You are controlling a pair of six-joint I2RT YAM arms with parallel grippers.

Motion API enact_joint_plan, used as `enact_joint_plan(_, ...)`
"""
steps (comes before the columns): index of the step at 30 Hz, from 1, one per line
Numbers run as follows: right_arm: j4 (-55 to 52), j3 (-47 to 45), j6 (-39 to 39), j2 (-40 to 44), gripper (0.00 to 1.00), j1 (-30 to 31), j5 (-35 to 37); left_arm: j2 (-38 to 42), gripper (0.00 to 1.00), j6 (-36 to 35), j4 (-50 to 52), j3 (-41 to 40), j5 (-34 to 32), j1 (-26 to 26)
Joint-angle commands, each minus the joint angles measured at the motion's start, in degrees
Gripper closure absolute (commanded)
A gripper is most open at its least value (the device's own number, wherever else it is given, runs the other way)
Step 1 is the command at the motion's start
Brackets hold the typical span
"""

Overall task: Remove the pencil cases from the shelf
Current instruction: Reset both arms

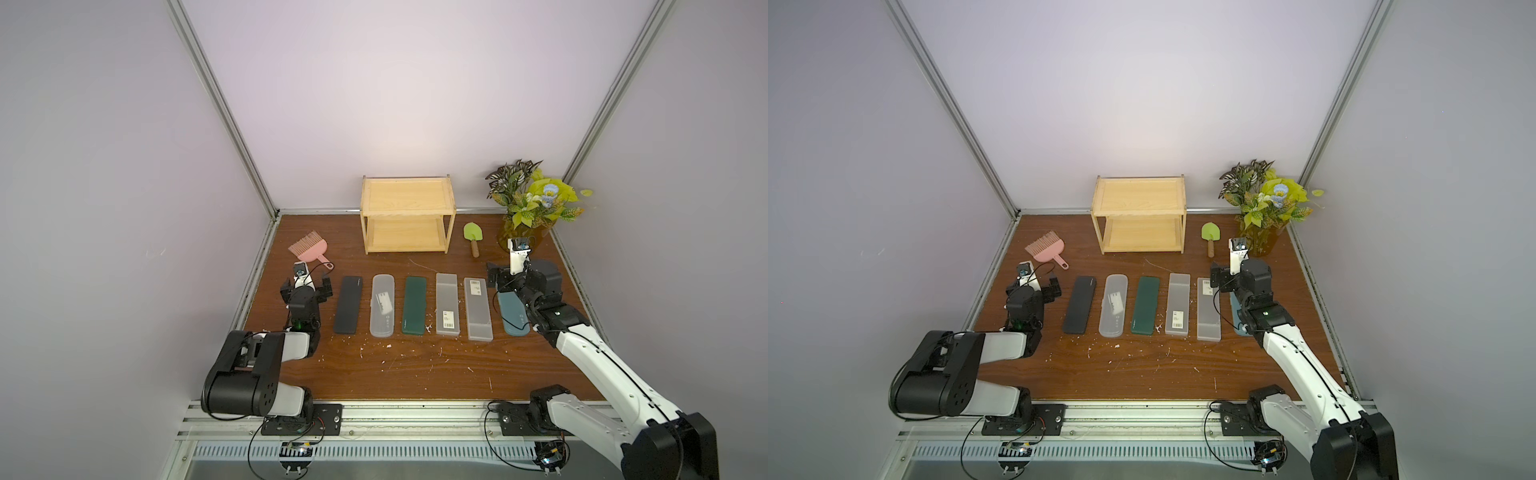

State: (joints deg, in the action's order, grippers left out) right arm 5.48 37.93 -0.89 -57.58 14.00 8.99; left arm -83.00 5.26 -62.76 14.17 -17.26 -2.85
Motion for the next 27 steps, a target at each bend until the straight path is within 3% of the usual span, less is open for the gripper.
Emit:
enact_joint_plan(1,11.52,-3.27,3.47,0.67,0.00,-1.07,1.95,-4.17,0.01,-1.50,-14.88,-4.65,1.76,0.48)
enact_joint_plan(3,17.22,-6.77,5.09,0.59,0.00,-1.92,2.54,-6.78,0.00,-2.22,-22.74,-6.77,1.65,0.48)
enact_joint_plan(8,31.24,-13.57,5.27,-5.92,0.00,-5.27,2.26,-6.42,0.00,-2.96,-16.32,-3.79,2.93,0.33)
enact_joint_plan(15,54.94,-21.59,6.13,-19.33,0.01,-7.33,-3.40,-6.37,0.00,-3.84,-16.53,-3.99,5.65,0.25)
enact_joint_plan(19,63.02,-24.71,5.10,-23.81,0.01,-8.79,-6.01,-6.62,0.00,-3.99,-16.27,-3.63,5.02,0.22)
enact_joint_plan(23,78.96,-29.74,4.70,-30.92,0.00,-9.03,-4.87,-6.67,0.00,-3.88,-15.90,-3.39,4.44,-0.04)
enact_joint_plan(24,81.34,-30.42,4.46,-31.85,0.00,-8.91,-4.09,-6.72,0.00,-3.87,-15.90,-3.45,4.39,-0.05)
enact_joint_plan(27,73.55,-28.88,4.38,-28.91,0.01,-8.97,-3.61,-6.61,0.00,-3.85,-15.90,-3.45,4.34,-0.05)
